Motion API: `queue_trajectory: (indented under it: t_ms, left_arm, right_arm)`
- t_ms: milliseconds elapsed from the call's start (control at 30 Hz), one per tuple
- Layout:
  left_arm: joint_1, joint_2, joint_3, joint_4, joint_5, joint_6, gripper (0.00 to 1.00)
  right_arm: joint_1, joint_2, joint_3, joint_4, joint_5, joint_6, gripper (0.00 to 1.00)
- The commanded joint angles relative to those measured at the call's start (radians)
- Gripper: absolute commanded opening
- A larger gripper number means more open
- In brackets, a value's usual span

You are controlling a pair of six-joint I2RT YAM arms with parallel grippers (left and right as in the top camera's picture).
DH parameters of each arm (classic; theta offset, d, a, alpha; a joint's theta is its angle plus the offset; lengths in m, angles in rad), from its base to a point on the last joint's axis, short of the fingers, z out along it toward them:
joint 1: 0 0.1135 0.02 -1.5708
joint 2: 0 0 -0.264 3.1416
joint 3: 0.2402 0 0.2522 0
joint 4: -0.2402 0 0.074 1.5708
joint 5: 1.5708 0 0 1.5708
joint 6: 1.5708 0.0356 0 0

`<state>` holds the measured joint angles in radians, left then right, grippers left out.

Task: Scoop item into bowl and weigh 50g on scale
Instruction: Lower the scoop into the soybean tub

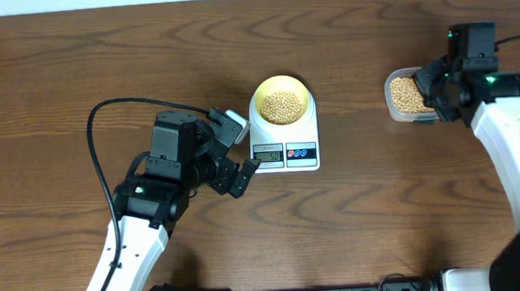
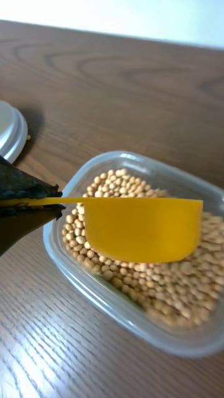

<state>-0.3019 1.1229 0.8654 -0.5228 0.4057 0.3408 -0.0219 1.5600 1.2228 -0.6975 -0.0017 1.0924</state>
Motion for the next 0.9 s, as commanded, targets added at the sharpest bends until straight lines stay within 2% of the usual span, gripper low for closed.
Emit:
queue_trajectory:
  t_ms: [0, 233, 400, 633, 700, 767, 800, 867]
  left_arm:
    - [0.004, -0.006, 0.004, 0.001, 0.005, 0.002, 0.98]
    - [0.004, -0.006, 0.004, 0.001, 0.005, 0.002, 0.98]
    - [0.004, -0.006, 0.004, 0.001, 0.005, 0.002, 0.98]
    - [0.004, -0.006, 0.004, 0.001, 0.005, 0.002, 0.98]
    - [0.004, -0.006, 0.004, 0.001, 0.005, 0.002, 0.98]
    - [0.004, -0.006, 0.004, 0.001, 0.005, 0.002, 0.98]
    - [0.004, -0.006, 0.004, 0.001, 0.005, 0.002, 0.98]
    - [0.004, -0.006, 0.004, 0.001, 0.005, 0.002, 0.98]
  right_arm:
    - [-0.003, 0.033, 0.005, 0.003, -0.046, 0.022, 0.01]
    - [-0.003, 0.083, 0.005, 0.002, -0.070, 0.022, 0.02]
    - [-0.003, 0.105, 0.005, -0.003, -0.034, 0.010, 0.11]
    - [-0.005, 0.129, 0.005, -0.003, -0.026, 0.009, 0.12]
    - [-0.005, 0.129, 0.005, -0.002, -0.019, 0.006, 0.18]
    - [-0.008, 0.129, 0.005, -0.003, -0.019, 0.005, 0.30]
    - [-0.010, 0.129, 0.005, -0.002, -0.020, -0.002, 0.45]
    - [-0.011, 0.129, 0.005, -0.004, -0.020, -0.002, 0.64]
